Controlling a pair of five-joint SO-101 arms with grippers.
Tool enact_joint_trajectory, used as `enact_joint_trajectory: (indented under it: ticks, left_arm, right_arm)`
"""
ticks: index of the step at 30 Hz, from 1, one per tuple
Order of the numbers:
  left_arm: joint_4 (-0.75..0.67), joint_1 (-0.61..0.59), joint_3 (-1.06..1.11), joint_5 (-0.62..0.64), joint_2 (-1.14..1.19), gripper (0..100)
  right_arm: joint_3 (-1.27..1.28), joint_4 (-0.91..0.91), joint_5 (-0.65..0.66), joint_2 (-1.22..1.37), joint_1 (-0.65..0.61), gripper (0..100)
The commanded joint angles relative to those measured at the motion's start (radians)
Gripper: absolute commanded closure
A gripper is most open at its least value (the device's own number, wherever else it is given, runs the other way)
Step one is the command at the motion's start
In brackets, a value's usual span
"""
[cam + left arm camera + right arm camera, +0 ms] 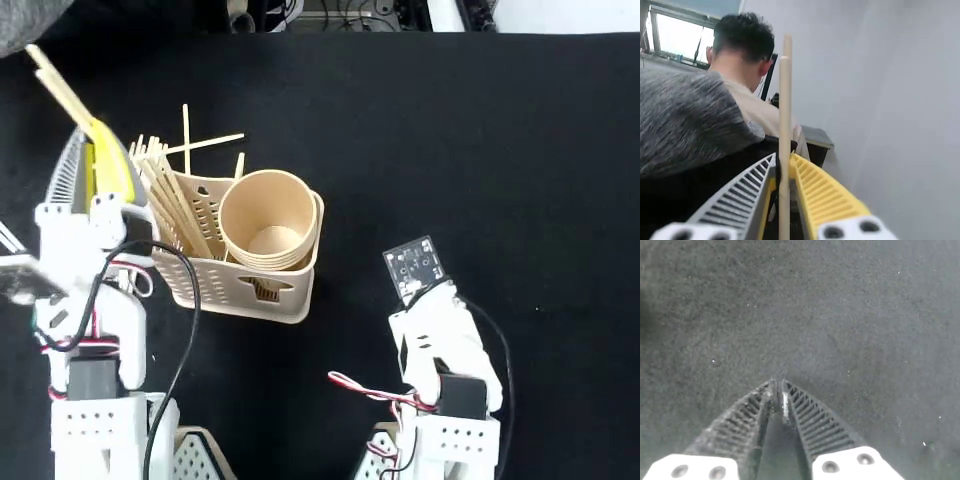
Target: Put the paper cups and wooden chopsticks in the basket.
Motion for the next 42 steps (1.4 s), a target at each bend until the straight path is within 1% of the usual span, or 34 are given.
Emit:
enact_joint_trajectory:
  ticks: [1,3,4,8,12,15,18,22,26,31,34,37,42]
  left_arm:
    - [-0.028,-0.008,0.002,0.009,0.005,97]
    - [-0.018,0.015,0.013,0.000,0.005,97]
    - [0.028,0.033,0.002,-0.006,0.005,95]
    - [0.362,0.099,-0.142,-0.011,0.014,83]
    - [0.635,0.093,-0.335,-0.018,0.014,81]
    - [0.786,0.042,-0.466,-0.025,0.015,81]
    - [0.872,-0.028,-0.587,-0.092,0.054,81]
    - [1.008,-0.232,-0.762,-0.104,0.249,81]
    - [1.089,-0.432,-0.931,-0.123,0.565,81]
    - [1.152,-0.601,-1.136,-0.222,0.973,81]
    - [1.146,-0.661,-1.241,-0.282,1.186,81]
    - [1.146,-0.688,-1.346,-0.341,1.372,81]
    - [1.129,-0.727,-1.558,-0.347,1.654,81]
  right_arm:
    - [-0.002,0.003,0.009,-0.070,-0.014,98.6]
    - [-0.002,0.003,0.009,-0.070,-0.014,98.6]
    - [-0.002,0.003,0.009,-0.070,-0.014,98.6]
    - [-0.002,0.005,0.009,-0.070,-0.012,98.6]
    - [-0.002,0.005,0.009,-0.068,-0.012,98.6]
    - [-0.002,0.006,0.009,-0.064,-0.012,98.6]
    - [-0.002,0.006,0.009,-0.064,-0.012,98.6]
    - [-0.002,0.006,0.009,-0.064,-0.012,98.6]
    - [-0.002,0.006,0.009,-0.062,-0.012,98.6]
    - [-0.002,0.008,0.009,-0.062,-0.012,98.6]
    - [-0.002,0.008,0.009,-0.062,-0.012,98.6]
    - [-0.002,0.008,0.009,-0.062,-0.012,98.6]
    - [-0.002,0.026,0.009,-0.068,-0.012,98.6]
